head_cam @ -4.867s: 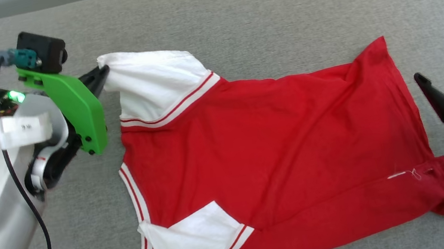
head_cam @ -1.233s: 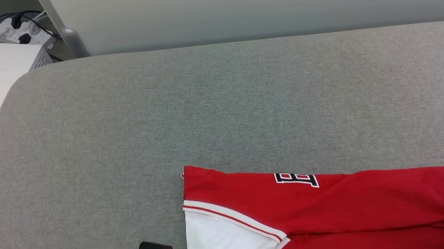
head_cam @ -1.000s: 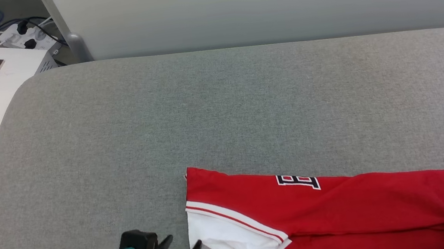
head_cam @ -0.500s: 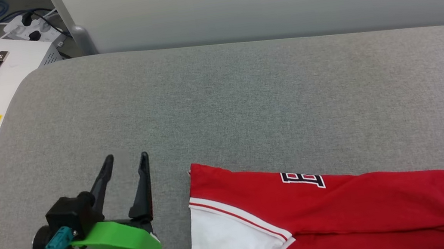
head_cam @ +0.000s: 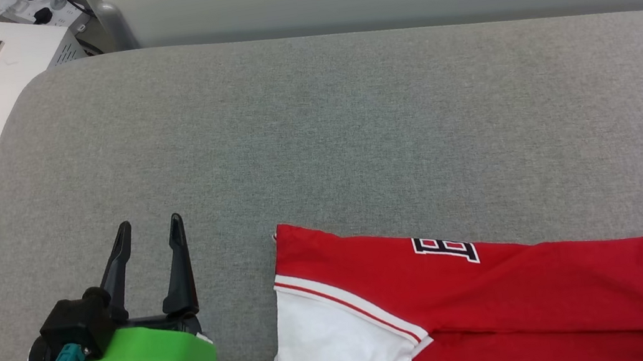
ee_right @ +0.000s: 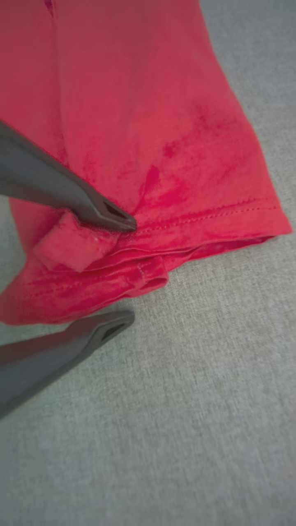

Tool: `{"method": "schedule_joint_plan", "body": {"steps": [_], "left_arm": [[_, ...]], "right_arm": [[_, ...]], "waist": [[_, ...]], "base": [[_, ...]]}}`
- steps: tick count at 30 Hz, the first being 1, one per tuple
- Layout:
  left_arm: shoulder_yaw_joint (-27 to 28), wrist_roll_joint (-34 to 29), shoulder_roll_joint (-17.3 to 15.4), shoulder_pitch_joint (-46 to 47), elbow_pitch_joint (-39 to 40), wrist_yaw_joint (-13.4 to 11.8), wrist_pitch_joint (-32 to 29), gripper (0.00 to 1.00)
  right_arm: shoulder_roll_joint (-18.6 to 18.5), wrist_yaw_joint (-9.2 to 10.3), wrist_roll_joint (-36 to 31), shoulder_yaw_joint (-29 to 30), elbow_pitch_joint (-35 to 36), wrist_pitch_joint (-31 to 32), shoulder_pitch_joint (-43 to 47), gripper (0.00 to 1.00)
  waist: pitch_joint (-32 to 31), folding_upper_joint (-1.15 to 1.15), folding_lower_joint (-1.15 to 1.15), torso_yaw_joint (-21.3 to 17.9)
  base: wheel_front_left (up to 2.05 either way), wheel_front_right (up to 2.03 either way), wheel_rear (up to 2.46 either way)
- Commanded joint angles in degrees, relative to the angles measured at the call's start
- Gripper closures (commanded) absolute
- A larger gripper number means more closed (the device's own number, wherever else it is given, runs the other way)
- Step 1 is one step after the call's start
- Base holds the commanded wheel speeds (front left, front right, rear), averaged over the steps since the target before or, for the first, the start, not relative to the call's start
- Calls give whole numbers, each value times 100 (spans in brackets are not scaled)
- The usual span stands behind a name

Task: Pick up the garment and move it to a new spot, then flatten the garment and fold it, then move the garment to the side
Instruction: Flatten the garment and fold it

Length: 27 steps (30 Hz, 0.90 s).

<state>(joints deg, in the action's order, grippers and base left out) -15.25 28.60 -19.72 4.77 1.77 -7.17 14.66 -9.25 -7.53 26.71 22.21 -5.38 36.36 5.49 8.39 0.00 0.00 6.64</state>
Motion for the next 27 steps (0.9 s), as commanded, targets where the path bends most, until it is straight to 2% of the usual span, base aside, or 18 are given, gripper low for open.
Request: {"method": "schedule_joint_plan", "body": {"steps": [1, 8, 15, 16, 17, 18, 19, 27], "left_arm": [[93, -117, 93, -68, -47, 101, 33, 0], [519, -445, 434, -63, -272, 535, 33, 0], [793, -690, 639, -52, -438, 815, 33, 0], [820, -714, 660, -51, -455, 843, 33, 0], [854, -743, 687, -54, -477, 875, 33, 0], [879, -764, 707, -58, -497, 900, 33, 0], [907, -791, 730, -64, -521, 929, 33, 0], [1042, -968, 888, -139, -659, 1090, 33, 0]], "right_arm": [[19, 4, -26, -56, -141, -18, -81, 0], [24, 4, 290, -625, -649, -14, -165, 0], [-61, 4, 620, -1190, -962, -42, -251, 0], [-75, 4, 655, -1233, -988, -50, -257, 15], [-99, 4, 691, -1275, -1018, -67, -261, 62], [-119, 4, 715, -1301, -1041, -86, -264, 86], [-153, 4, 737, -1325, -1065, -122, -266, 100], [-471, 4, 813, -1144, -1168, -528, -294, 100]], "waist": [[46, 0, 0, 22], [86, 0, 0, 14], [56, 0, 0, -18], [47, 0, 0, -20], [36, 0, 0, -23], [28, 0, 0, -25], [14, 0, 0, -29], [-119, 0, 0, -74]], "base": [[0, 0, 0], [0, 0, 0], [0, 0, 0], [0, 0, 0], [0, 0, 0], [0, 0, 0], [0, 0, 0], [0, 0, 0]]}}
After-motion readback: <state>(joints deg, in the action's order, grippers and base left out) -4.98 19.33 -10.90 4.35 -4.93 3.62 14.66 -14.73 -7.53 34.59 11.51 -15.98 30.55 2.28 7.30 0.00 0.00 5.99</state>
